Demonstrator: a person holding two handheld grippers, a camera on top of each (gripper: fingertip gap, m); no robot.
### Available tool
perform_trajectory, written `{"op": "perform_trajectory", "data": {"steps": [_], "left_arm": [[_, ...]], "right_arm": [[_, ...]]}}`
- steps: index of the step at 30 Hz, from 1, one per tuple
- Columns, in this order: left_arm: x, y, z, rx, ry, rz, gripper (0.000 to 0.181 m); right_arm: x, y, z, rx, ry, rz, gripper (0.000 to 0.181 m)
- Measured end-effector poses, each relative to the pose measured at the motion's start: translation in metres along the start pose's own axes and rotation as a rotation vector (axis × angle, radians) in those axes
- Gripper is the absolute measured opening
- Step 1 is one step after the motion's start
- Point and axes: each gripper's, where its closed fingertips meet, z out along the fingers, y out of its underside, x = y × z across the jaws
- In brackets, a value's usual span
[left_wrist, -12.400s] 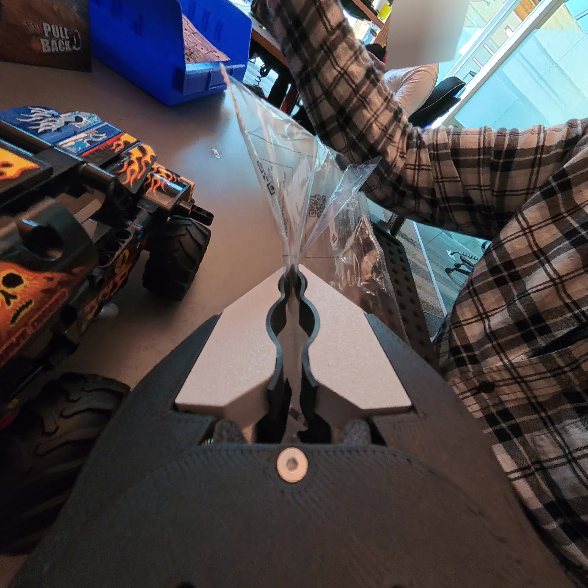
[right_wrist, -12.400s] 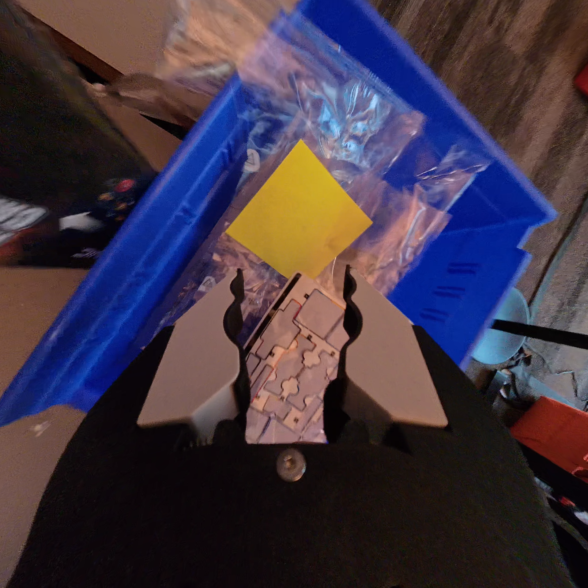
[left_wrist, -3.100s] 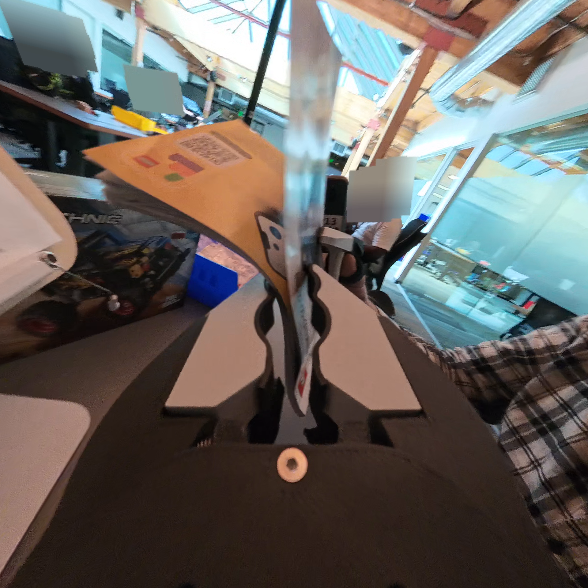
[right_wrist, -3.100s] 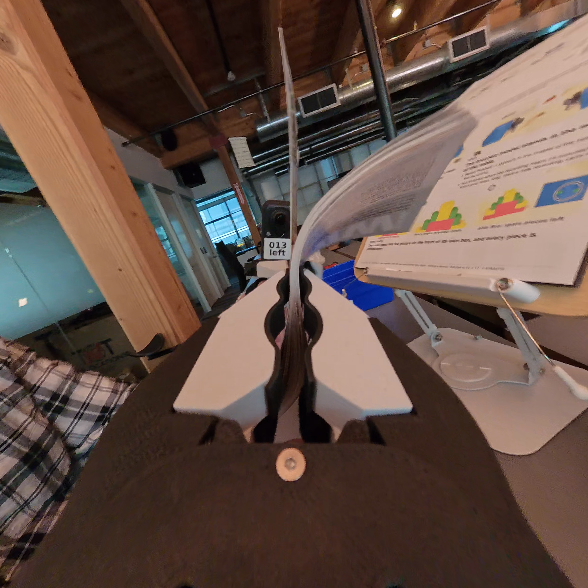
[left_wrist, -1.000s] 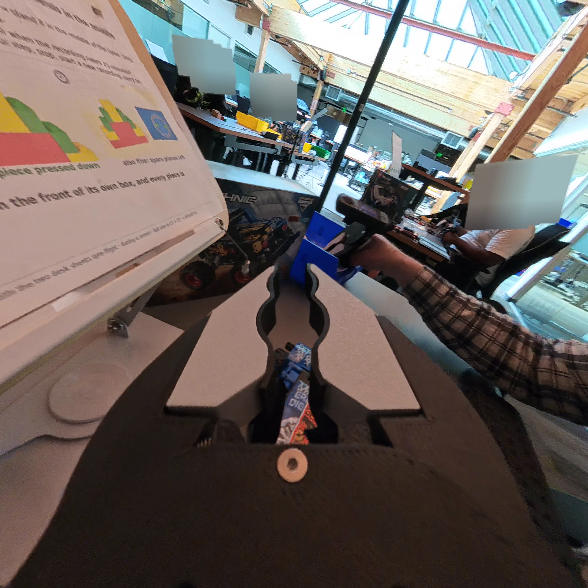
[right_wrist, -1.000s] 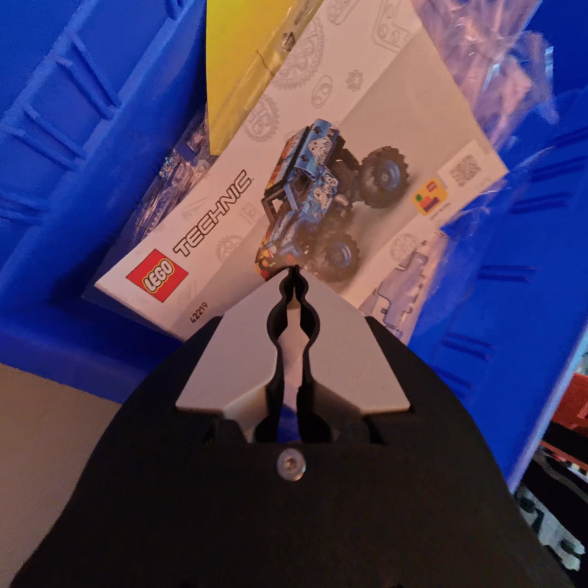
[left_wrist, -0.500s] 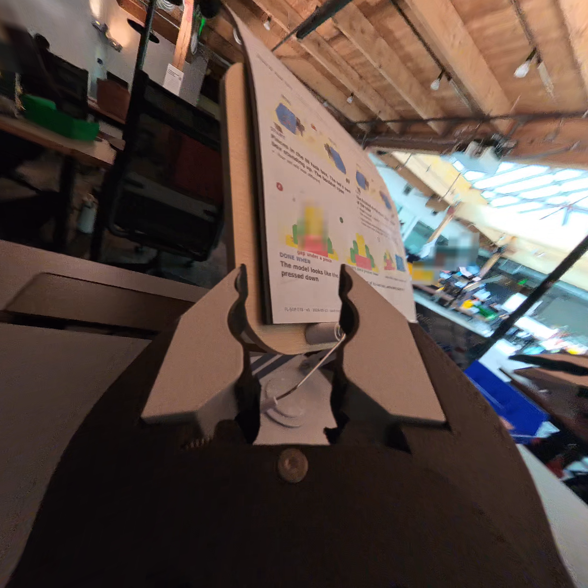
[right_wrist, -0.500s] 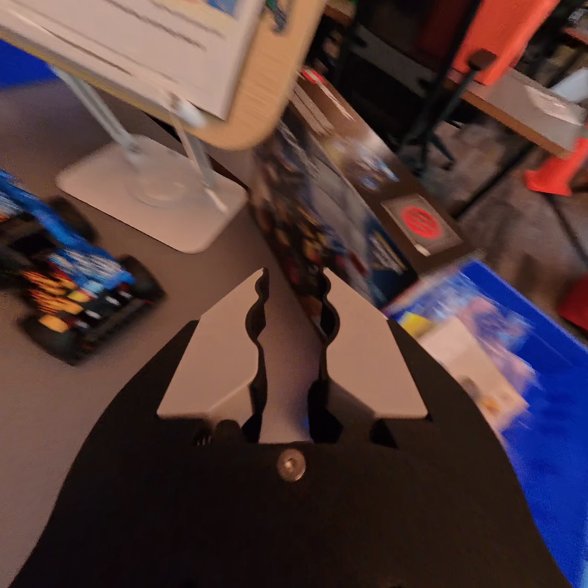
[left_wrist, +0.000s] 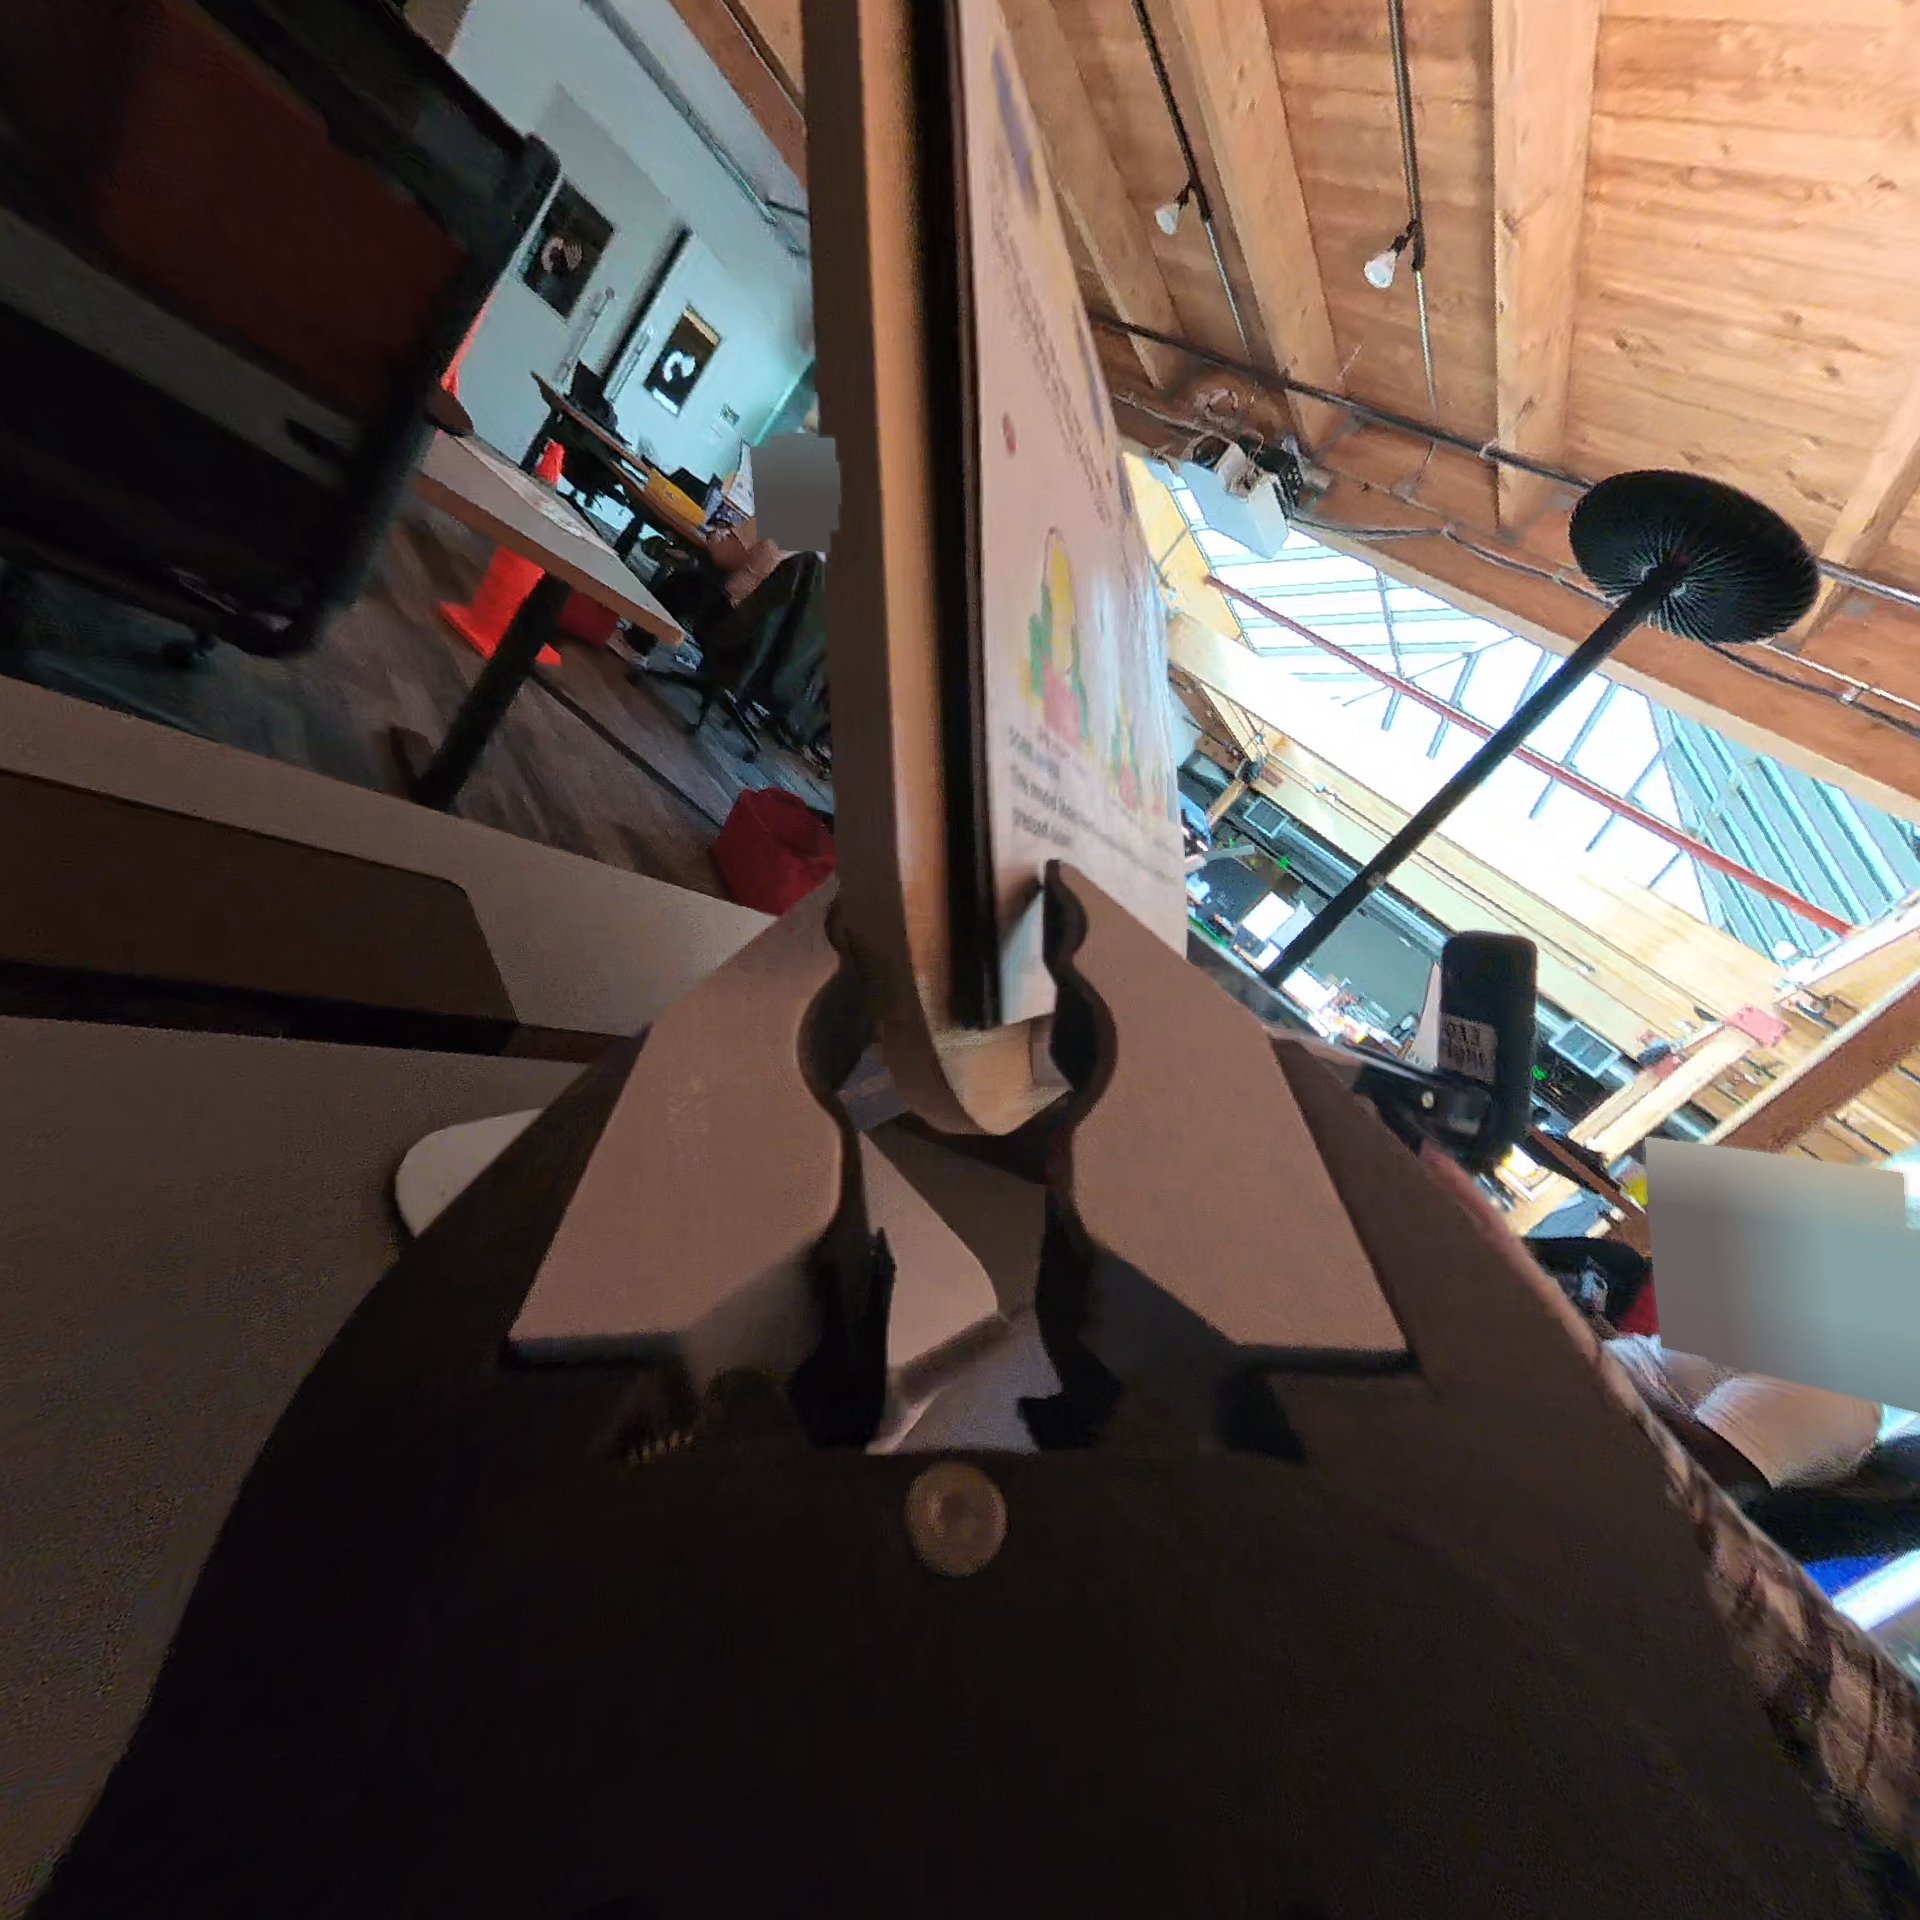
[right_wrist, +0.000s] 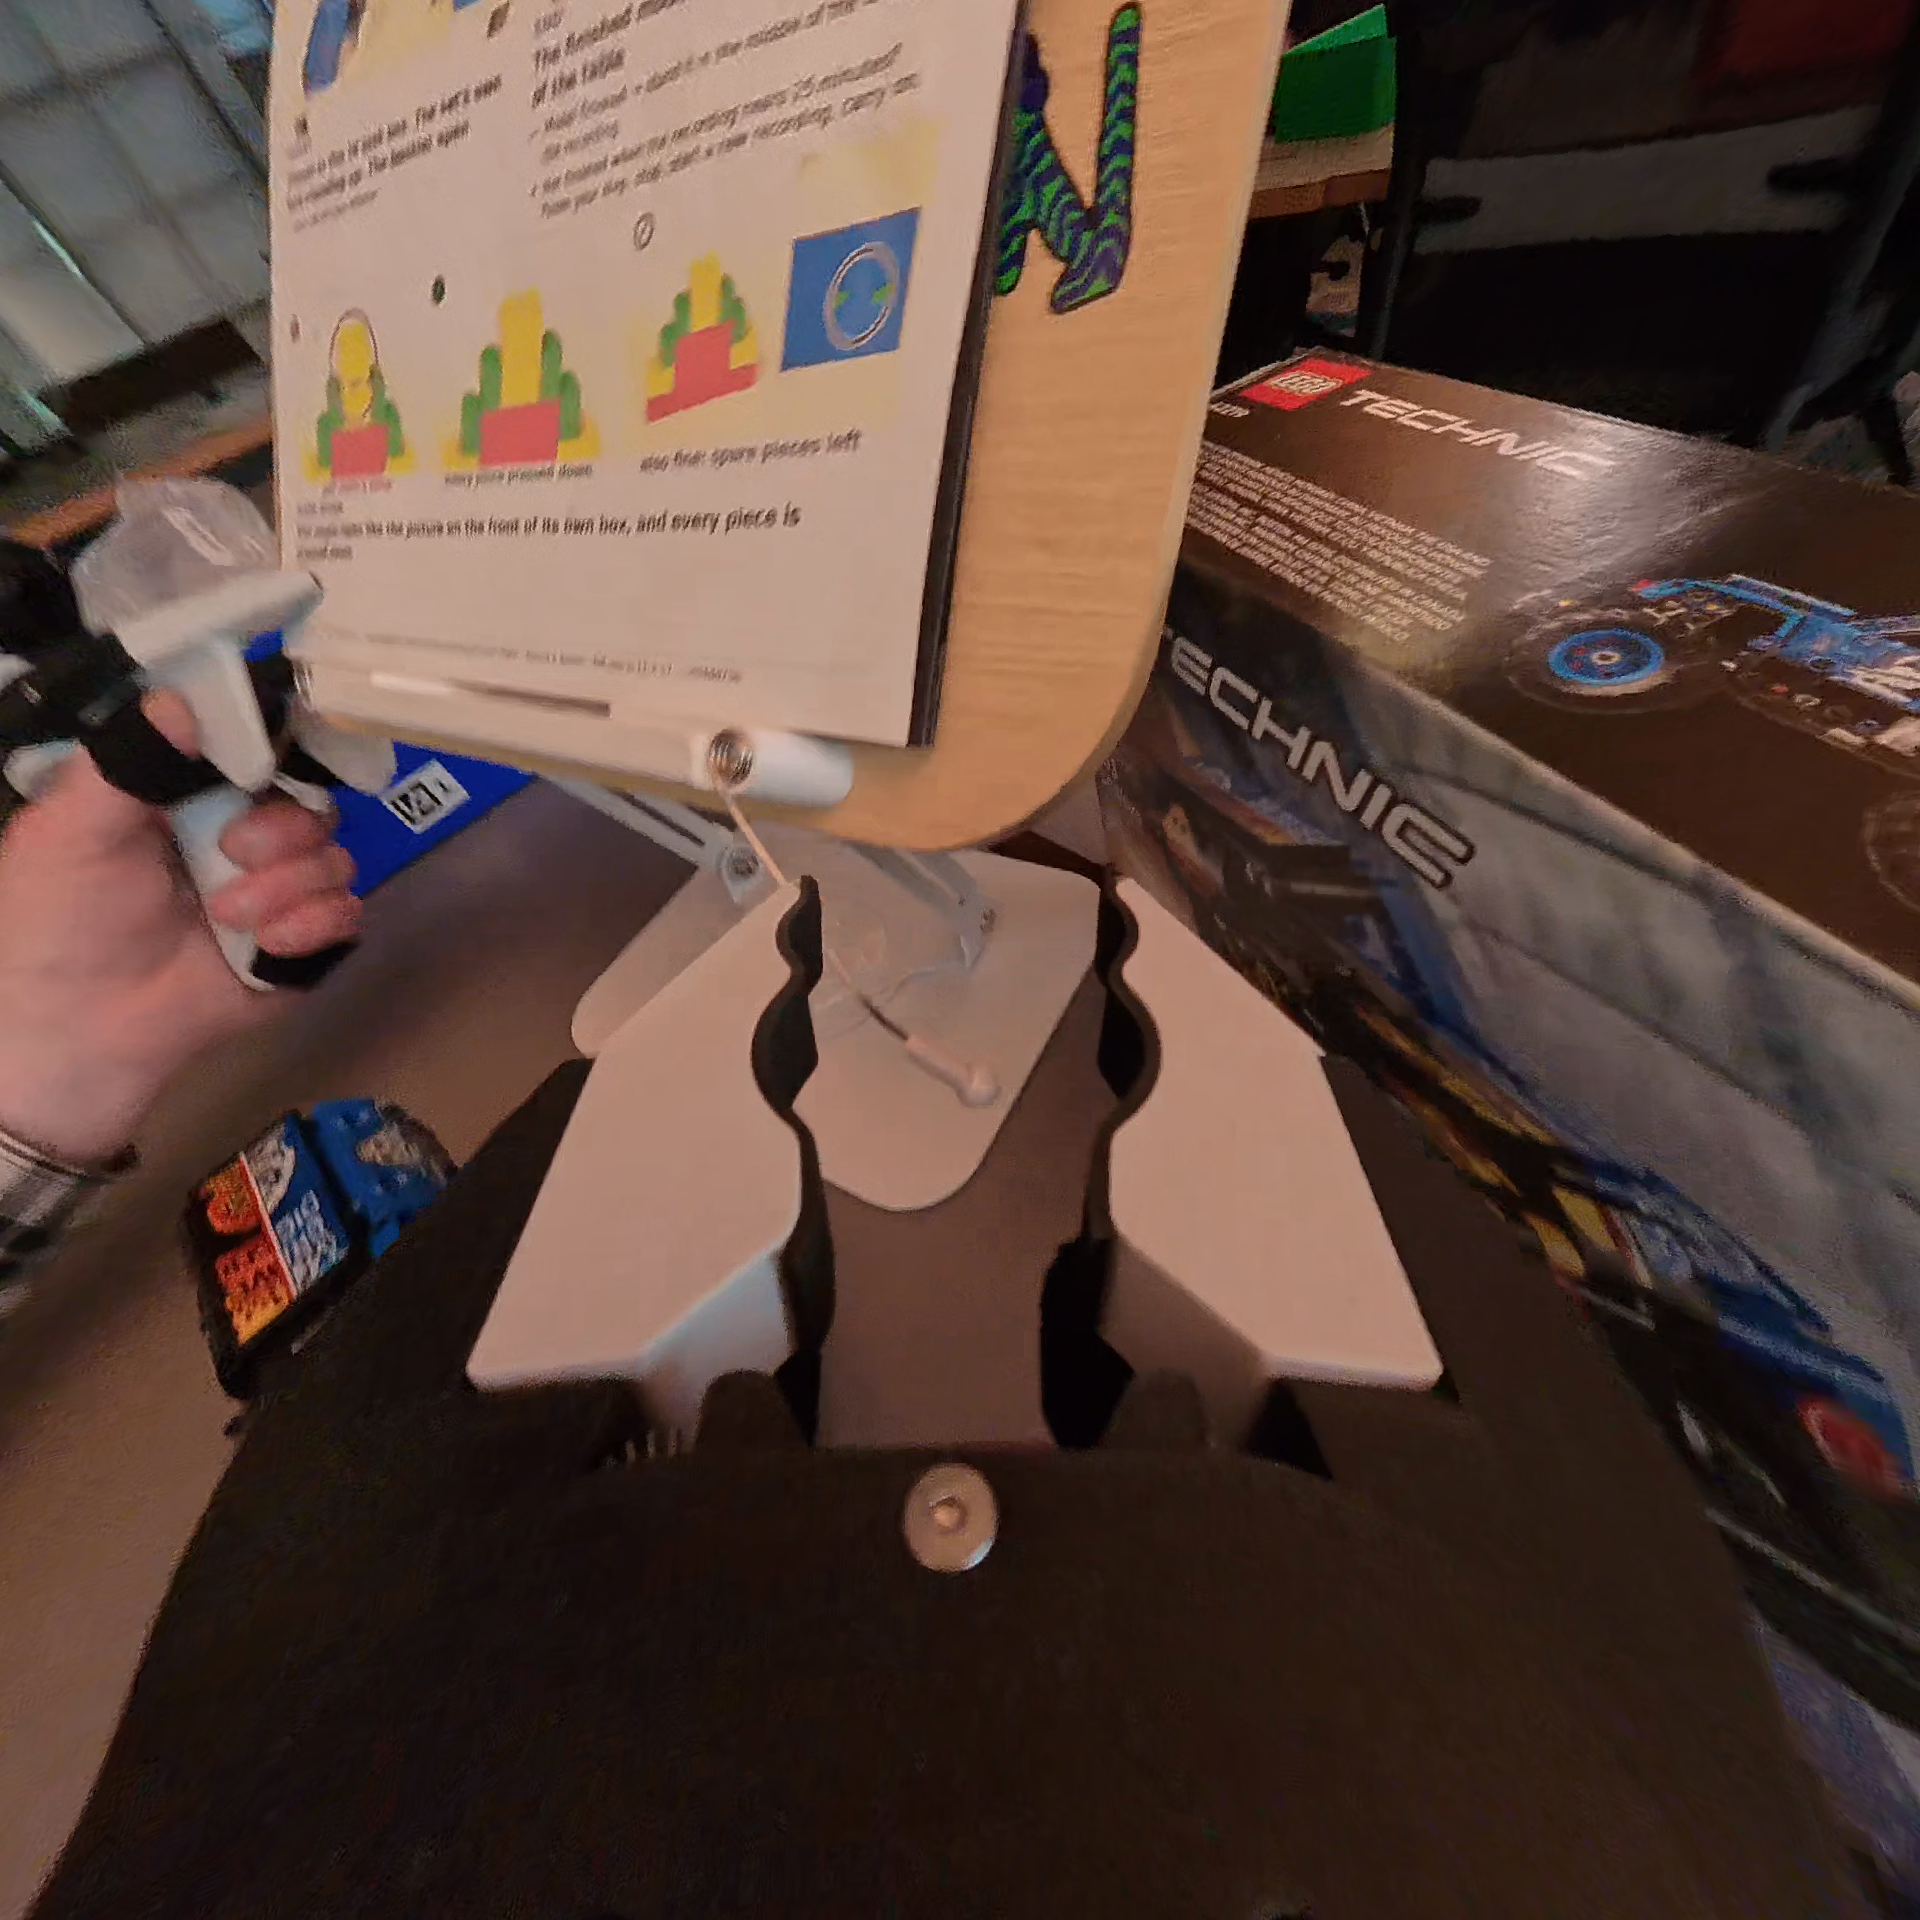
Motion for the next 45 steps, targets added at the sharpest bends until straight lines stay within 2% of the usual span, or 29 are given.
{"op": "perform_trajectory", "data": {"steps": [4,6,12,19,22,24,27,31,34,37,40,43,45], "left_arm": [[0.0,-0.001,0.001,-0.017,0.107,-0.034,0.018],[-0.001,-0.002,0.002,-0.056,0.094,0.02,0.019],[-0.018,-0.02,0.005,-0.029,0.124,0.025,0.02],[-0.039,-0.034,0.008,-0.092,0.143,0.021,0.022],[-0.054,-0.042,0.006,-0.141,0.074,0.062,0.029],[-0.062,-0.047,0.003,-0.139,0.048,0.084,0.031],[-0.065,-0.05,0.0,-0.122,0.034,0.094,0.032],[-0.067,-0.059,-0.006,-0.133,-0.094,0.178,0.042],[-0.051,-0.081,-0.012,-0.093,-0.167,0.274,0.055],[-0.016,-0.104,-0.015,-0.044,-0.217,0.419,0.053],[0.031,-0.117,-0.015,-0.03,-0.248,0.581,0.057],[0.087,-0.109,-0.007,-0.071,-0.17,0.67,0.057],[0.116,-0.082,0.004,-0.172,-0.094,0.723,0.062]], "right_arm": [[-0.007,-0.002,0.023,-0.01,-0.089,0.052,0.051],[-0.006,-0.003,0.029,-0.015,-0.057,0.018,0.052],[-0.012,-0.002,0.032,-0.032,-0.093,0.025,0.03],[-0.029,0.004,0.04,-0.096,-0.09,-0.023,0.026],[-0.038,0.01,0.047,-0.139,-0.095,-0.054,0.019],[-0.047,0.015,0.054,-0.154,-0.103,-0.058,0.02],[-0.07,0.028,0.068,-0.194,-0.173,-0.081,0.008],[-0.08,0.025,0.062,-0.173,-0.167,-0.126,0.019],[-0.079,0.018,0.035,-0.158,-0.135,-0.191,0.031],[-0.078,0.017,0.001,-0.153,-0.108,-0.231,0.041],[-0.076,0.028,-0.029,-0.168,-0.086,-0.229,0.05],[-0.075,0.048,-0.053,-0.189,-0.09,-0.213,0.056],[-0.078,0.061,-0.064,-0.189,-0.116,-0.178,0.056]]}}
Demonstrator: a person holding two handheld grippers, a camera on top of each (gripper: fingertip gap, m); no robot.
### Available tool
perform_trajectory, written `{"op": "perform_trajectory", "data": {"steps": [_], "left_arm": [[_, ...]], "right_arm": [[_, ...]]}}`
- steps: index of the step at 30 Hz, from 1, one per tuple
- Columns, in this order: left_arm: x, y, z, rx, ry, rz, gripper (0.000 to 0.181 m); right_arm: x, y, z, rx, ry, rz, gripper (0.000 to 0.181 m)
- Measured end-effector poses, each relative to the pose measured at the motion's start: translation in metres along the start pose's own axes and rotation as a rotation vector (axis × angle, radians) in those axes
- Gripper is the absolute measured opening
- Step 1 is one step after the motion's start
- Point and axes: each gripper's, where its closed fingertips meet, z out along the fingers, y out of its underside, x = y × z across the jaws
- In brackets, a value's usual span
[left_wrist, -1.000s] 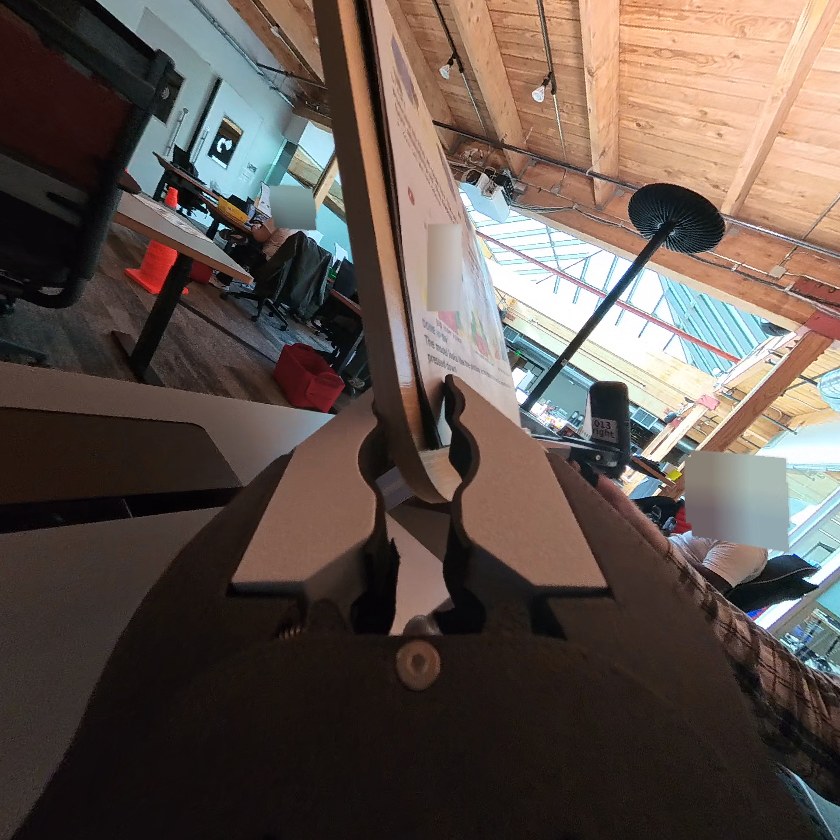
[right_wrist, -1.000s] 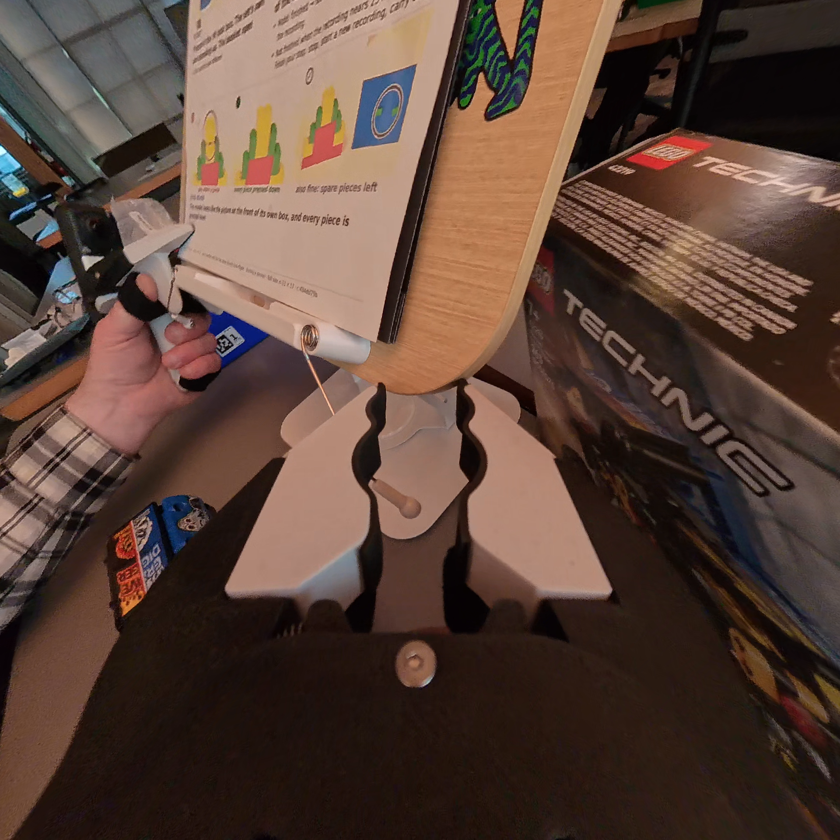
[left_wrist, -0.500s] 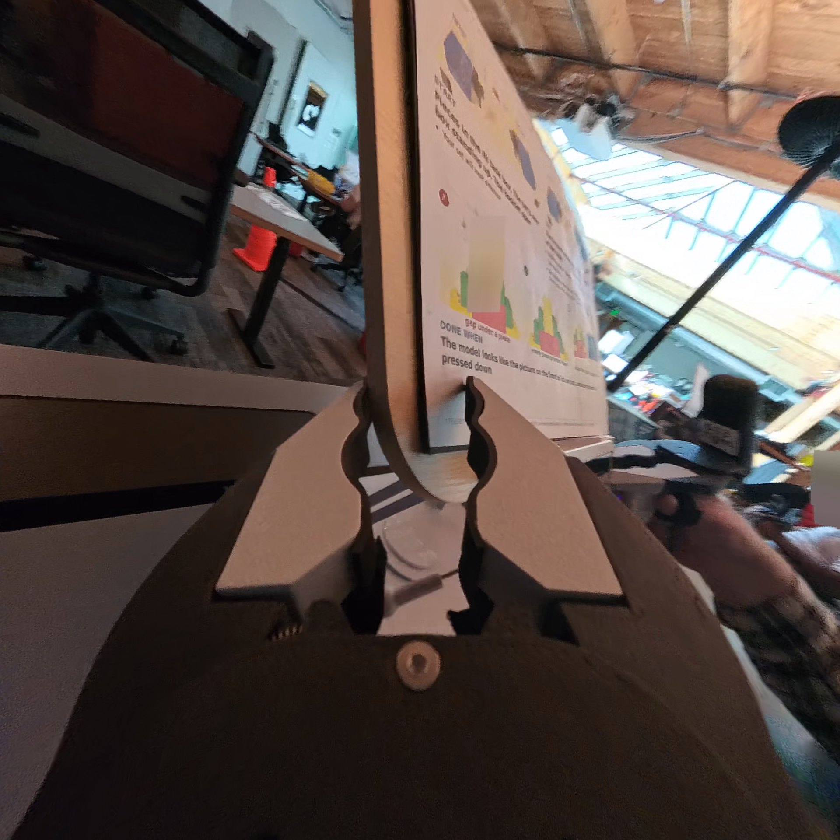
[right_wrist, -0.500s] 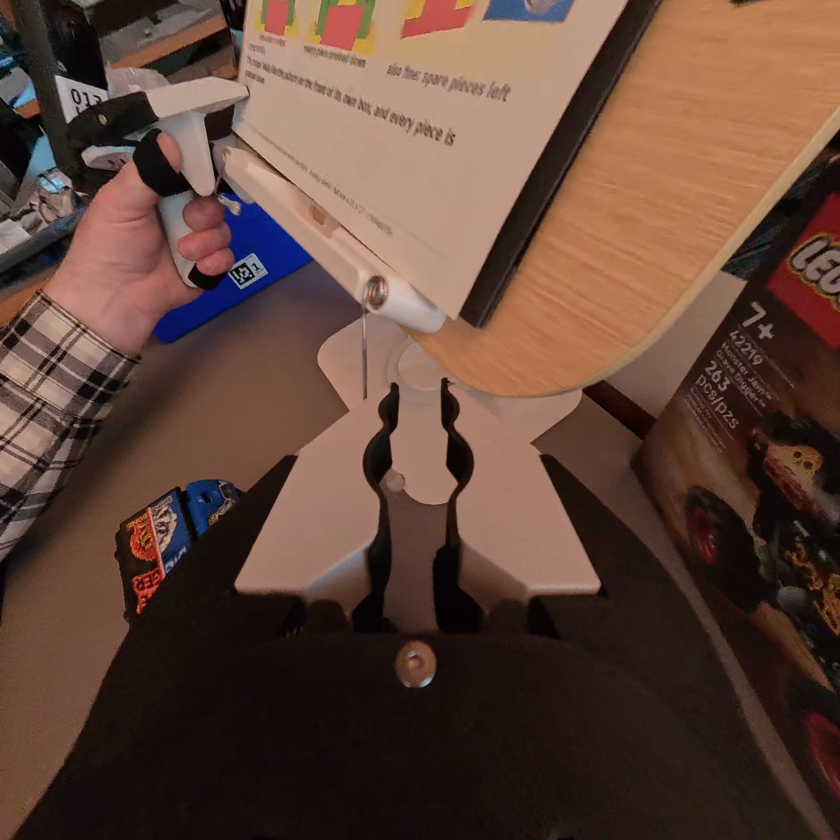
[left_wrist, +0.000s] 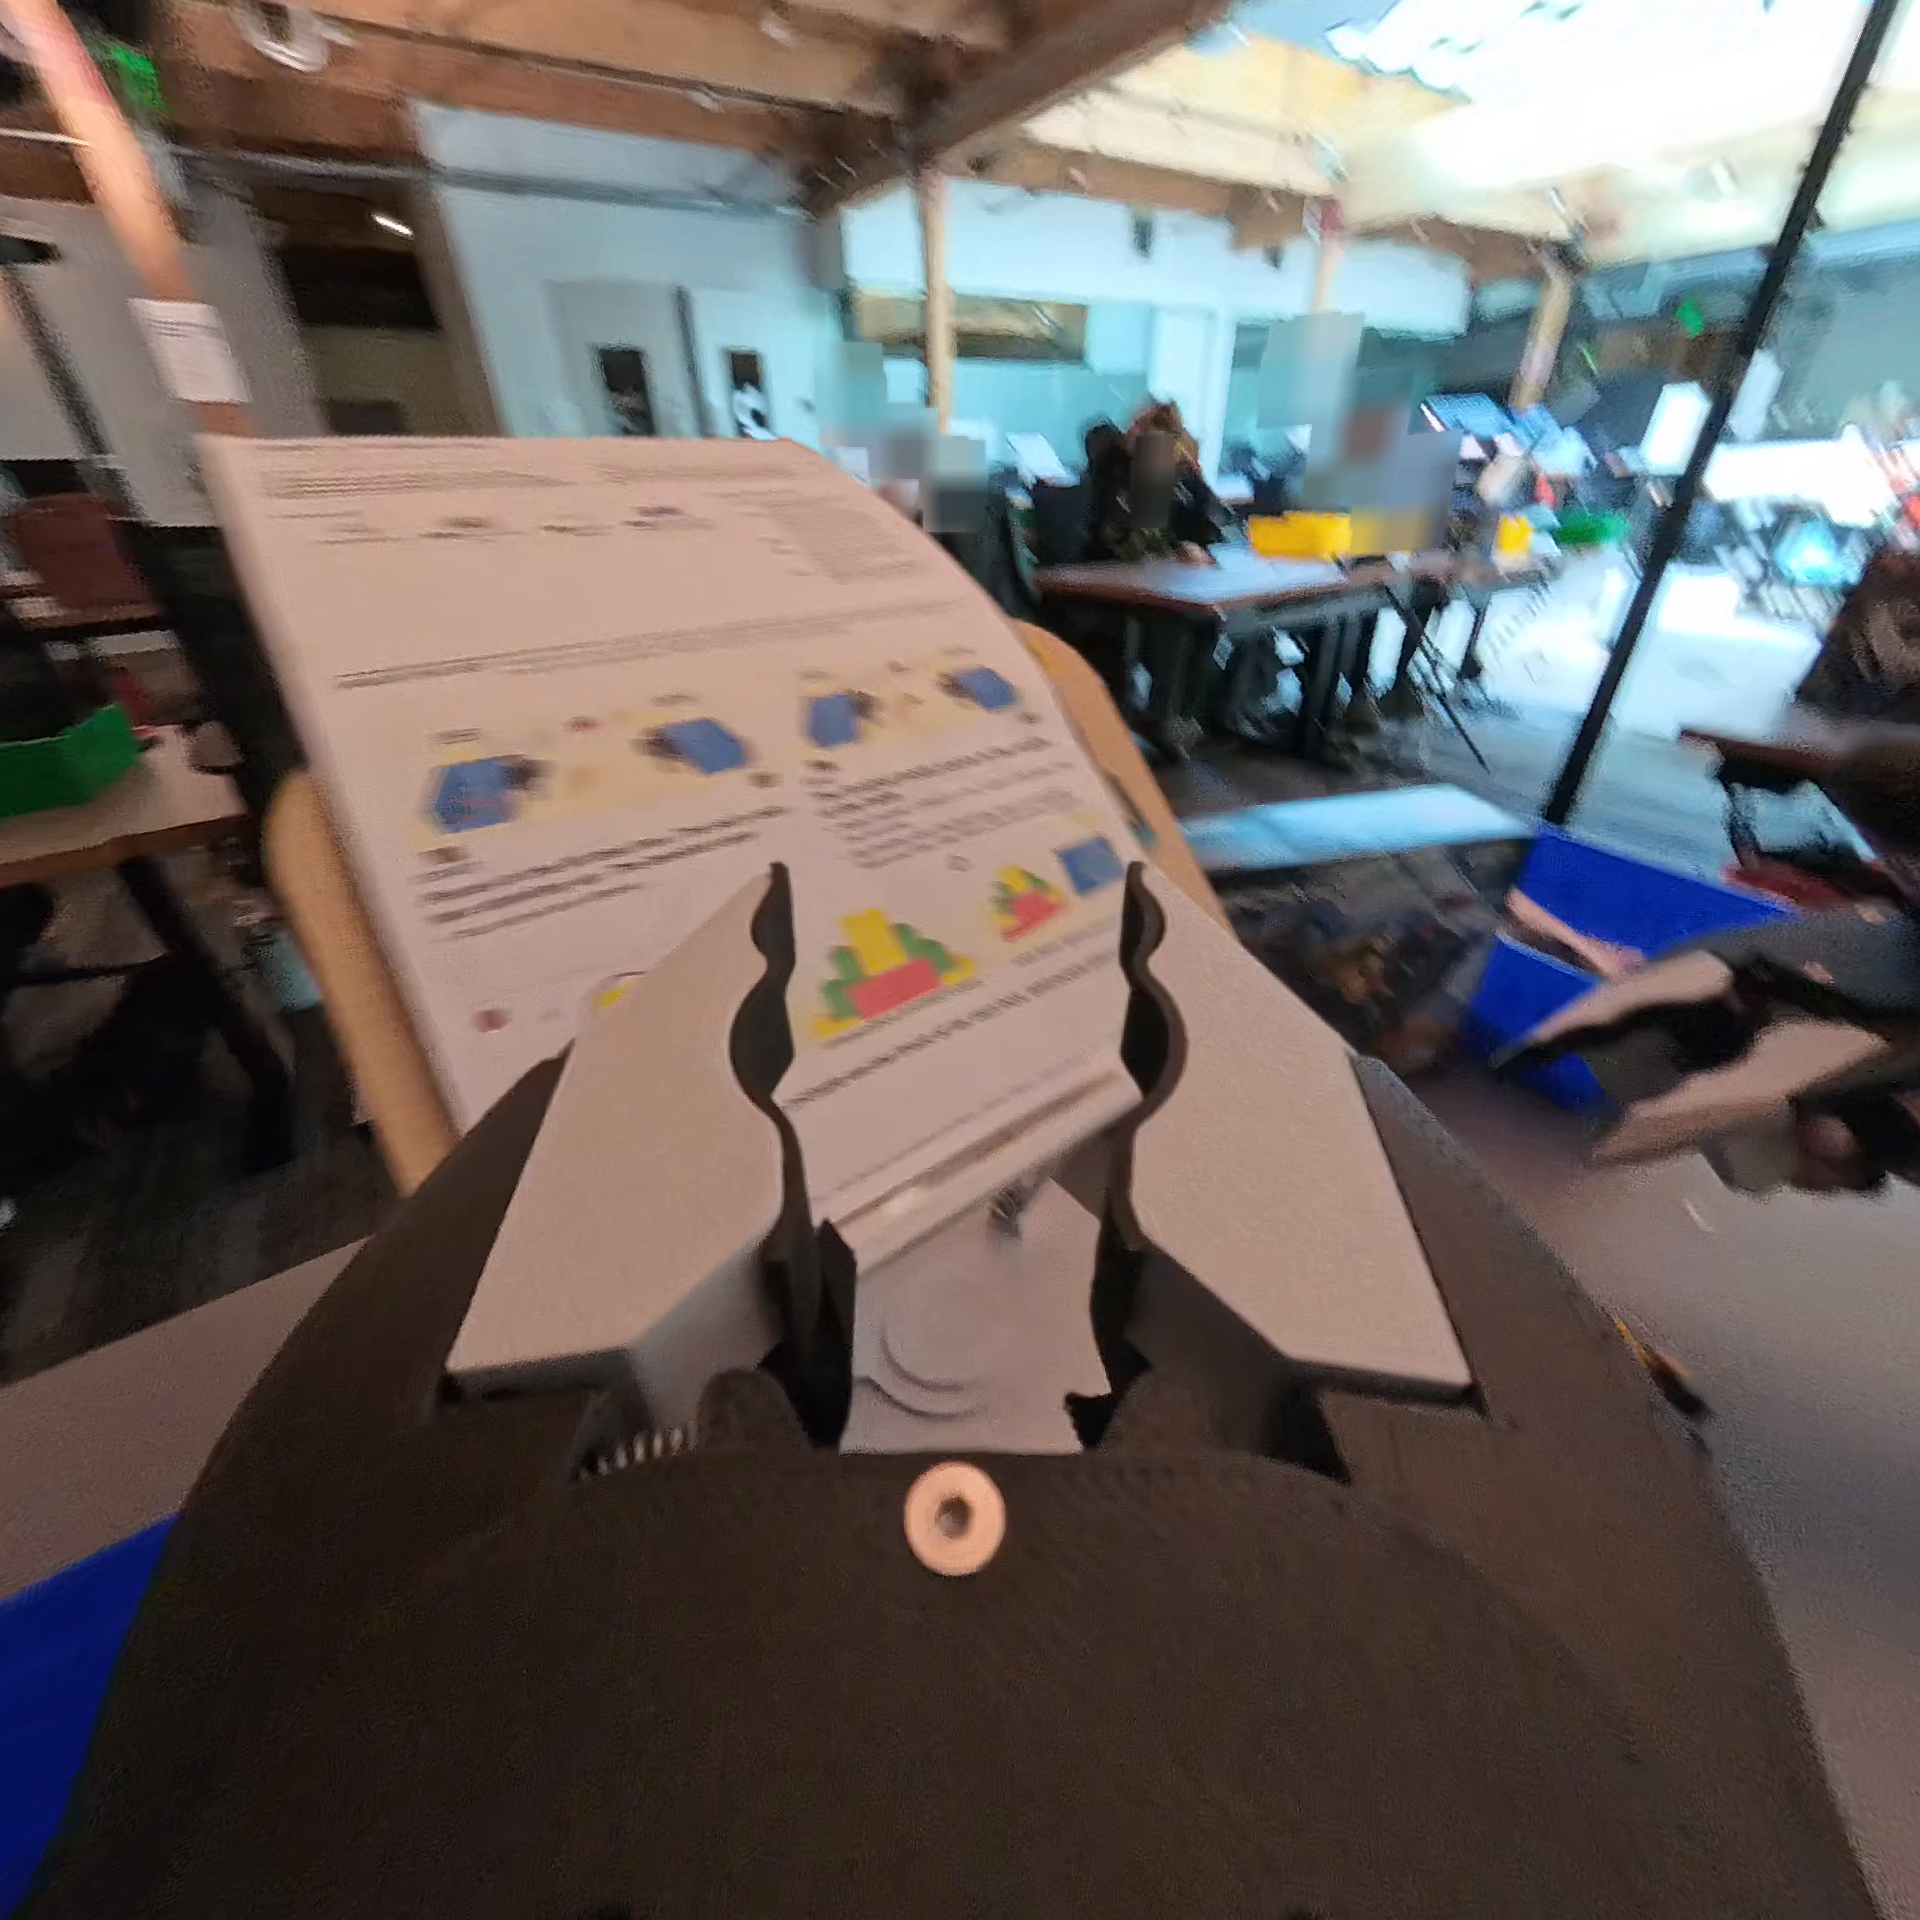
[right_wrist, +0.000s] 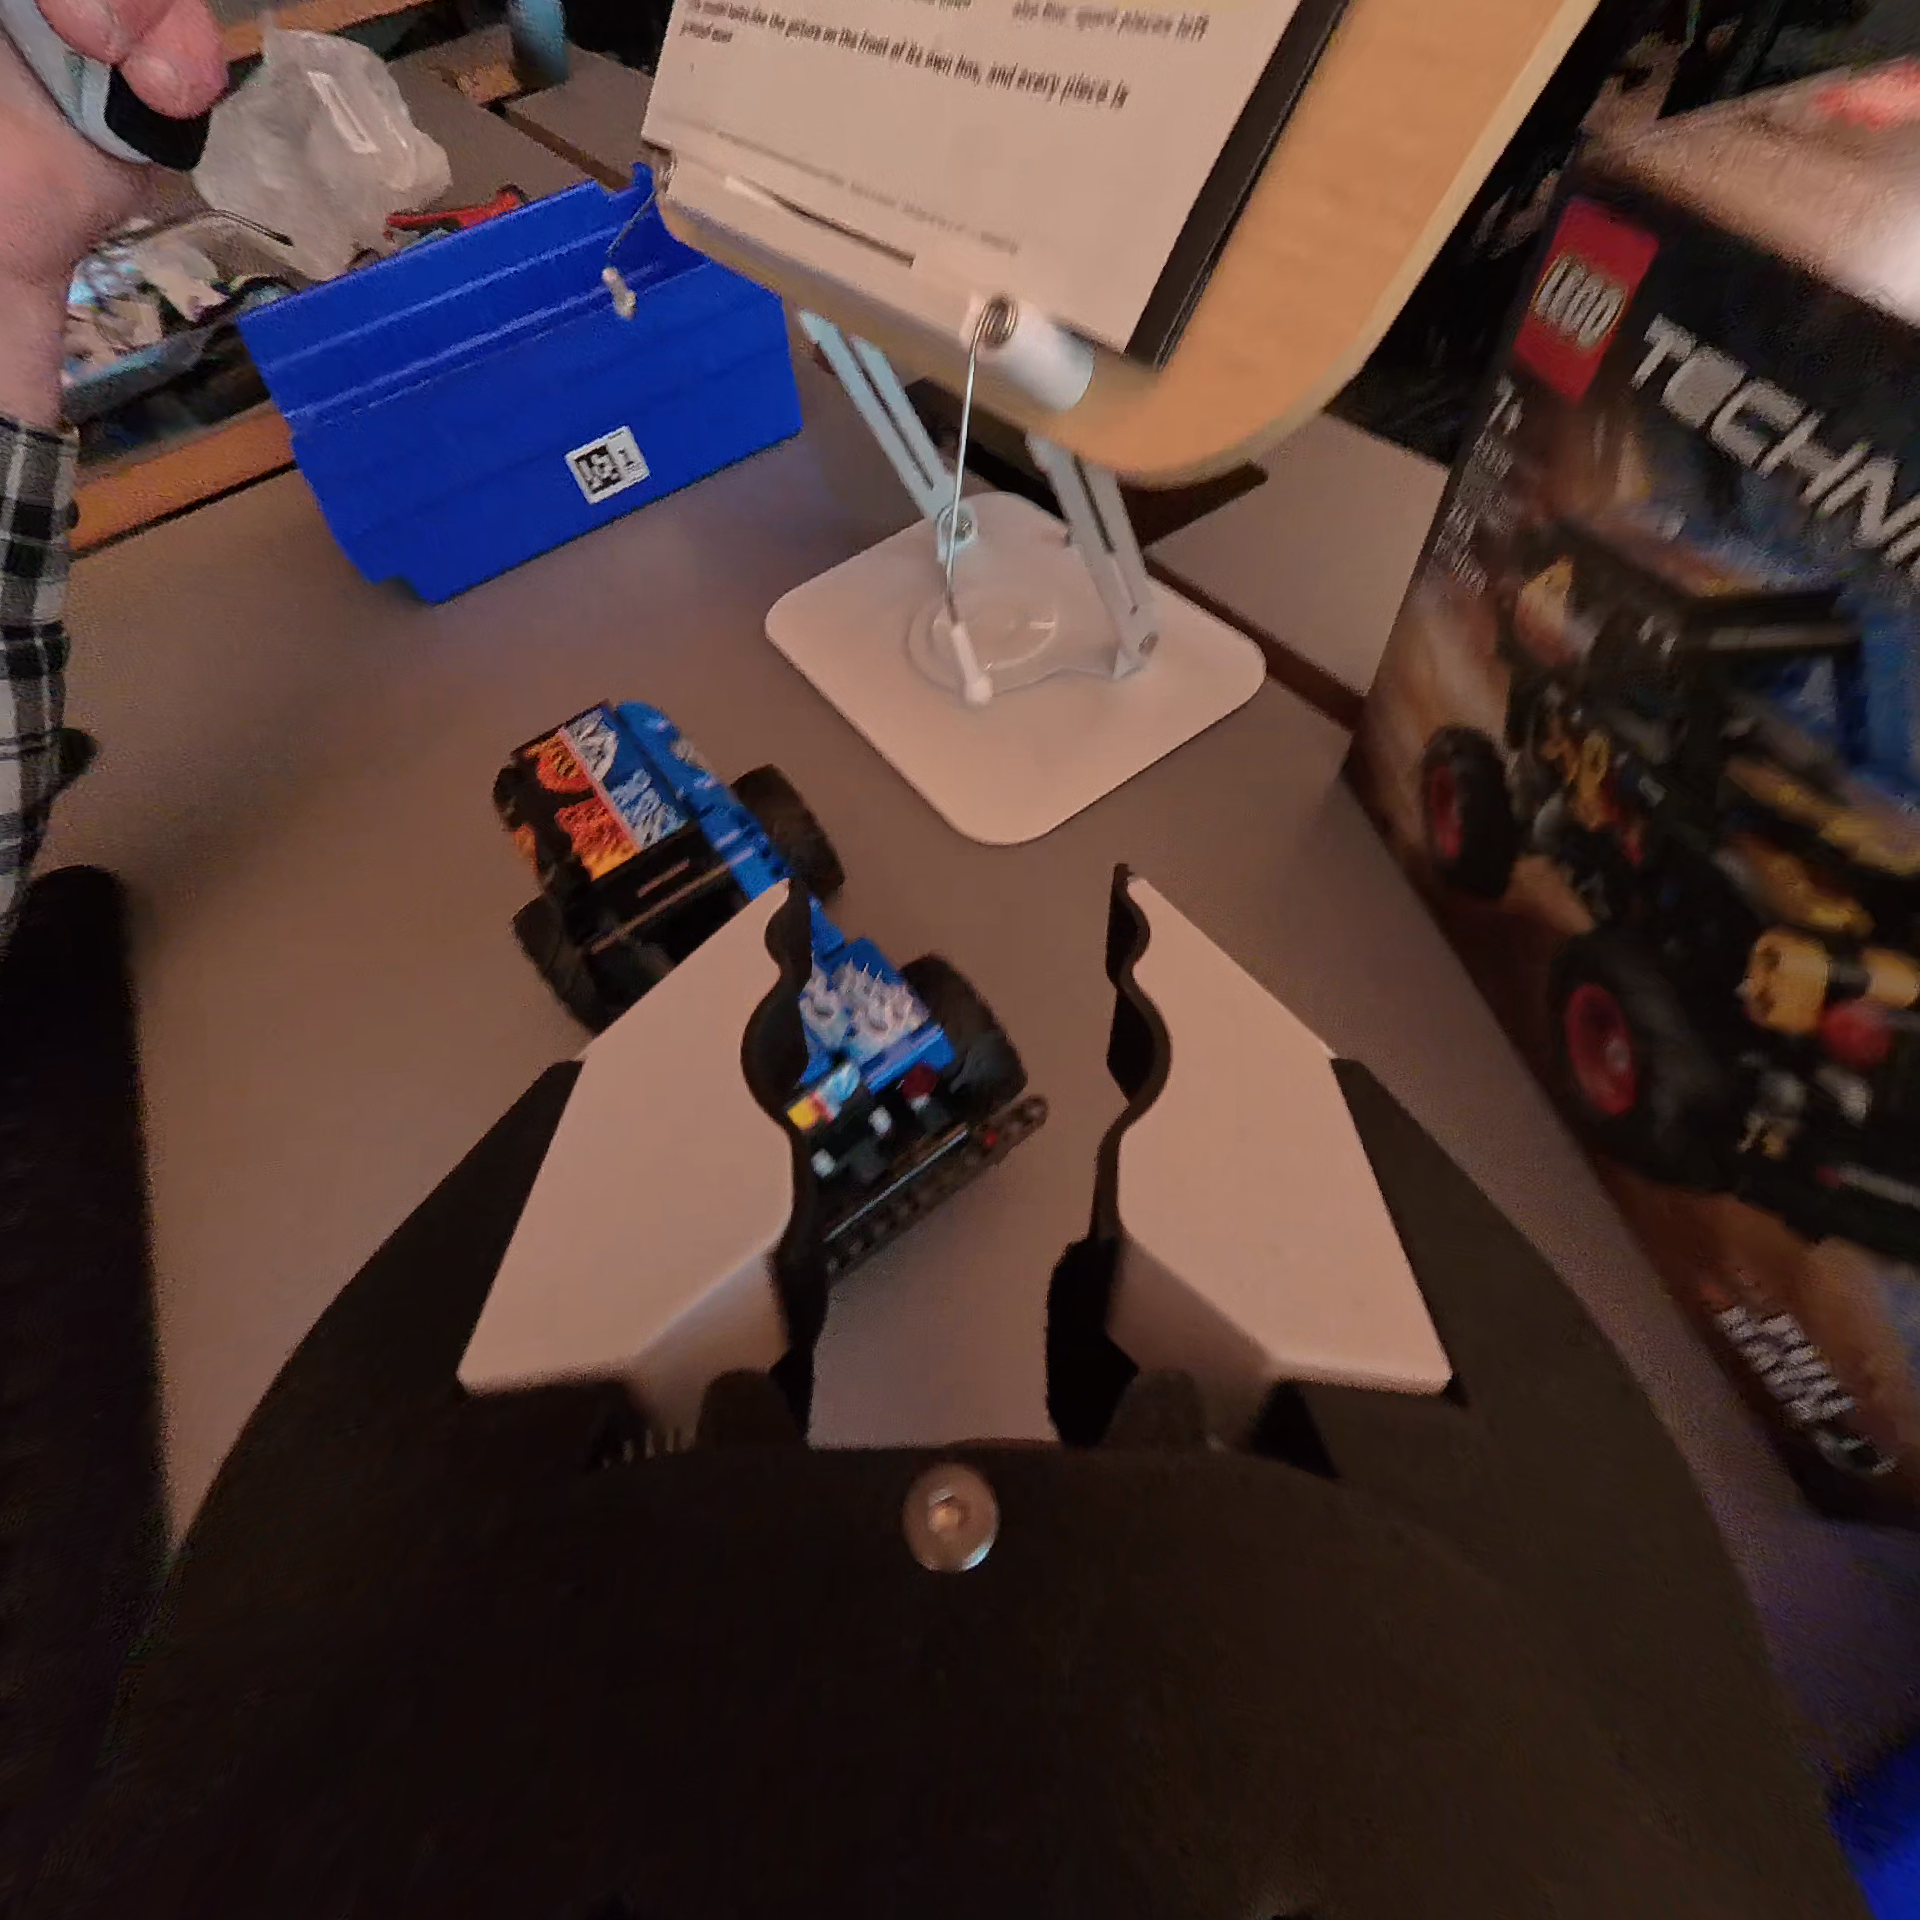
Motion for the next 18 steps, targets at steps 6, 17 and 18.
{"op": "perform_trajectory", "data": {"steps": [6,17,18], "left_arm": [[0.133,0.072,0.006,-0.302,0.36,0.174,0.08],[0.199,0.232,0.016,-0.685,0.384,0.327,0.084],[0.196,0.231,0.017,-0.679,0.374,0.317,0.078]], "right_arm": [[-0.021,0.041,-0.005,0.004,-0.089,0.086,0.055],[0.001,0.079,0.0,0.025,-0.093,0.093,0.038],[0.004,0.082,0.0,0.02,-0.085,0.089,0.036]]}}
